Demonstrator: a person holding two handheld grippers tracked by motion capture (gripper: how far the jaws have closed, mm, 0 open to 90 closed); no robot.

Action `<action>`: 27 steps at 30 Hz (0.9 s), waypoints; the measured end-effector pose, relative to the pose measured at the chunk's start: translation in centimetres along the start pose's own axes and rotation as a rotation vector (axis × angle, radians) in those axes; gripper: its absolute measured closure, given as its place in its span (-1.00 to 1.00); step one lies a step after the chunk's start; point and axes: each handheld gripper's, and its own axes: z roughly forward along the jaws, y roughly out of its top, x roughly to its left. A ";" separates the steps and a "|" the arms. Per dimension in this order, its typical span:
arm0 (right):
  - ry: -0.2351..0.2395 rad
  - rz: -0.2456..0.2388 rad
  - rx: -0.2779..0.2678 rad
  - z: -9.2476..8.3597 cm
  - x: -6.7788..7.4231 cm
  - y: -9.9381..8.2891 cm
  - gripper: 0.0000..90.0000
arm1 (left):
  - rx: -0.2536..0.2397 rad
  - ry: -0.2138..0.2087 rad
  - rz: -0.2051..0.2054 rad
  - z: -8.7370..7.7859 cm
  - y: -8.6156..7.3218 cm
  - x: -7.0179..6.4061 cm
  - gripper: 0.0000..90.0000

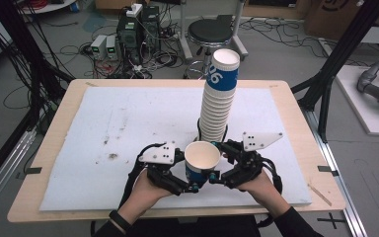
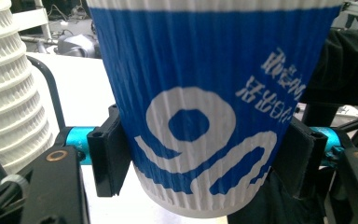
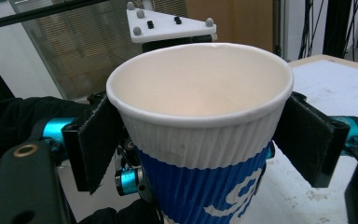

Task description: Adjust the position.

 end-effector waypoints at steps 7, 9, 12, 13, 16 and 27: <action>-0.006 -0.005 0.002 0.2 0.0 0.0 -0.56 | 0.022 0.004 -0.003 0.2 0.1 0.0 -0.34; -0.005 -0.005 0.004 0.1 -0.1 0.0 -0.53 | 0.025 0.005 -0.010 0.1 0.2 0.0 -0.34; 0.000 -0.003 -0.002 0.0 -0.1 0.0 -0.51 | 0.016 0.005 -0.020 0.1 0.2 -0.1 -0.35; 0.000 -0.003 -0.002 0.0 -0.1 0.0 -0.51 | 0.016 0.005 -0.020 0.1 0.2 -0.1 -0.37; 0.002 -0.007 0.001 0.1 -0.1 0.0 -0.50 | 0.000 0.004 -0.035 0.1 0.4 -0.2 -0.48; -0.009 -0.022 -0.010 0.3 0.0 -0.2 -0.49 | -0.079 -0.001 -0.085 -0.1 0.9 -0.3 -0.56</action>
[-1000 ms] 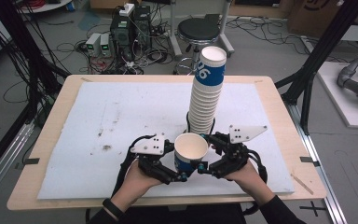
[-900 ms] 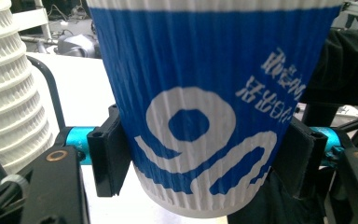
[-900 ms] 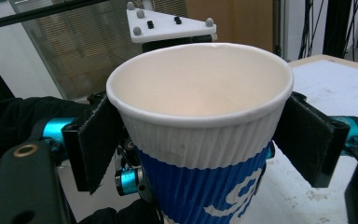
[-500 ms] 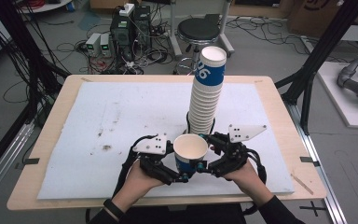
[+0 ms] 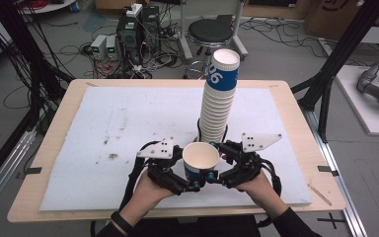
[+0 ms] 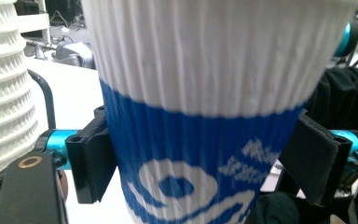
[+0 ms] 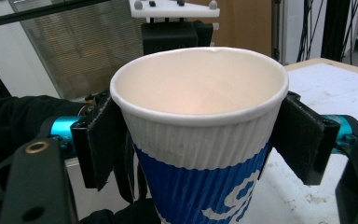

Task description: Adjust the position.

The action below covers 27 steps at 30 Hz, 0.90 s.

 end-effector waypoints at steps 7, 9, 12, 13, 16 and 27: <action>-0.005 0.000 0.004 0.3 0.1 -0.2 -0.49 | -0.009 0.002 -0.010 -0.2 0.1 0.0 -0.54; -0.003 0.001 0.006 0.4 0.1 -0.3 -0.49 | -0.011 0.004 -0.013 -0.2 0.1 0.1 -0.52; -0.006 -0.007 0.004 0.4 0.2 -0.3 -0.49 | -0.010 0.007 -0.013 -0.3 0.1 0.1 -0.45; -0.004 -0.002 0.004 0.4 0.2 -0.3 -0.49 | -0.005 0.009 -0.007 -0.3 0.1 0.1 -0.45; -0.002 -0.002 0.005 0.4 0.2 -0.3 -0.50 | -0.003 0.005 -0.005 -0.3 0.2 0.1 -0.44; -0.003 -0.023 0.007 -0.1 0.2 -0.1 -0.60 | 0.001 0.010 -0.003 -0.6 0.2 0.2 -0.45</action>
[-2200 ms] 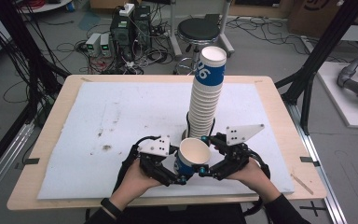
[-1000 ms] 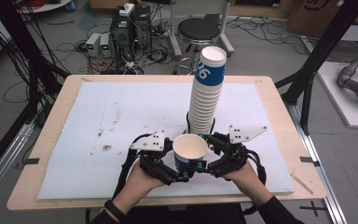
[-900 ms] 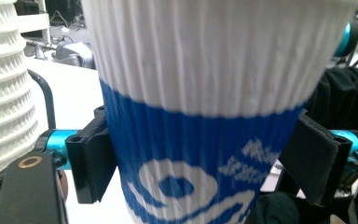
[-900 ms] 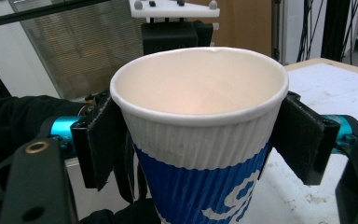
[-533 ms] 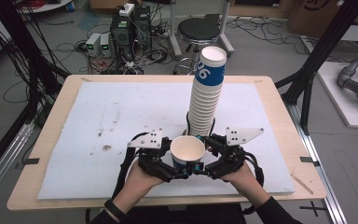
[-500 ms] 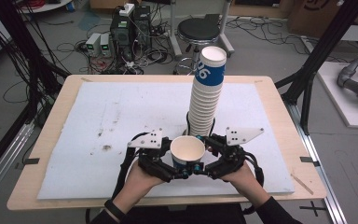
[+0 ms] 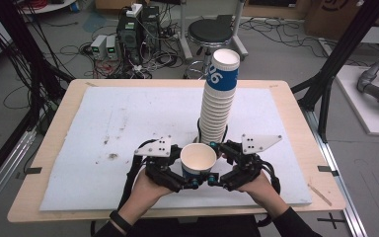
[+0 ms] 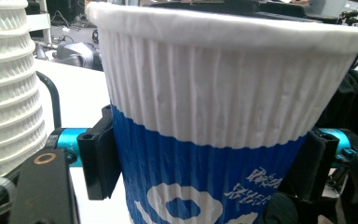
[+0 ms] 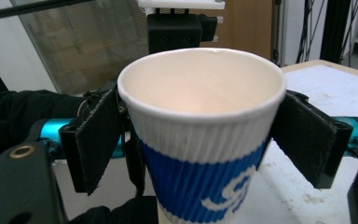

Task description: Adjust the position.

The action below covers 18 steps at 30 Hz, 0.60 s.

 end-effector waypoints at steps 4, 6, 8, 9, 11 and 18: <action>-0.014 -0.010 -0.010 -0.7 -0.1 0.1 -0.60 | -0.014 0.012 -0.004 -0.7 0.1 0.3 -0.45; -0.014 -0.015 -0.012 -0.8 -0.2 0.1 -0.60 | -0.018 0.013 -0.004 -0.8 0.2 0.3 -0.45; -0.026 -0.025 -0.004 -1.0 -0.3 0.0 -0.60 | -0.024 0.019 -0.005 -1.1 0.4 0.3 -0.45; -0.026 -0.025 -0.004 -1.0 -0.3 0.0 -0.60 | -0.029 0.021 -0.003 -1.2 0.4 0.3 -0.45; -0.037 -0.030 0.004 -1.2 -0.4 -0.1 -0.60 | -0.033 0.026 0.000 -1.5 0.6 0.3 -0.45; -0.059 -0.043 0.047 -0.8 -0.6 -0.8 -0.60 | -0.067 0.040 -0.005 -2.1 1.1 0.2 -0.45</action>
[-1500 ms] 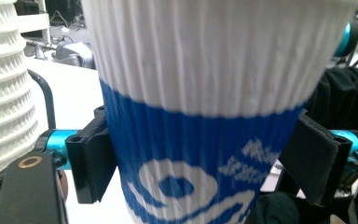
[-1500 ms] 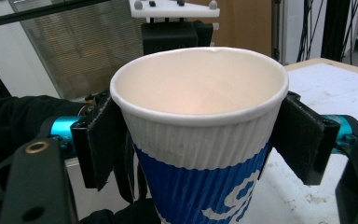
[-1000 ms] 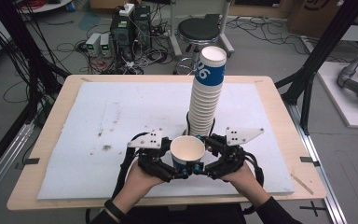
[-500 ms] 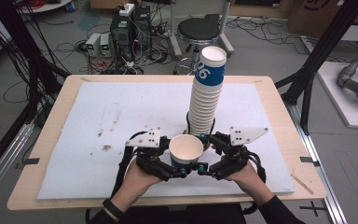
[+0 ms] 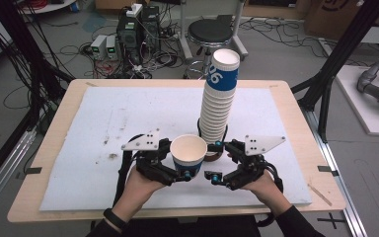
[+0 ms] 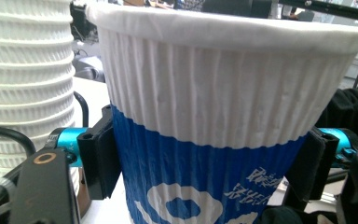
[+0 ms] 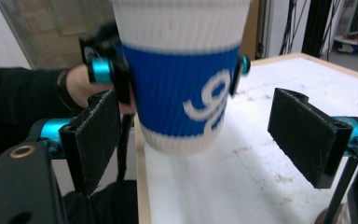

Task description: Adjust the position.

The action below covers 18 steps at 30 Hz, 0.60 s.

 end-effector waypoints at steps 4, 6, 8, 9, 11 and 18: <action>-0.003 -0.005 0.043 0.9 0.1 -0.7 -0.60 | -0.008 0.007 0.000 0.0 0.1 -0.2 -0.44; 0.000 -0.007 0.046 1.1 0.2 -0.9 -0.60 | -0.011 0.011 0.002 0.1 0.1 -0.3 -0.44; 0.000 -0.011 0.058 1.8 0.4 -1.1 -0.60 | -0.015 0.009 -0.001 0.2 0.1 -0.3 -0.44; 0.002 -0.009 0.057 1.9 0.4 -1.2 -0.60 | -0.018 0.013 -0.001 0.3 0.1 -0.4 -0.44; 0.005 -0.009 0.058 2.0 0.5 -1.2 -0.60 | -0.021 0.015 -0.003 0.4 0.0 -0.4 -0.44; 0.014 0.014 0.046 3.2 1.0 -1.6 -0.60 | -0.008 0.010 0.001 1.1 -0.2 -0.6 -0.44</action>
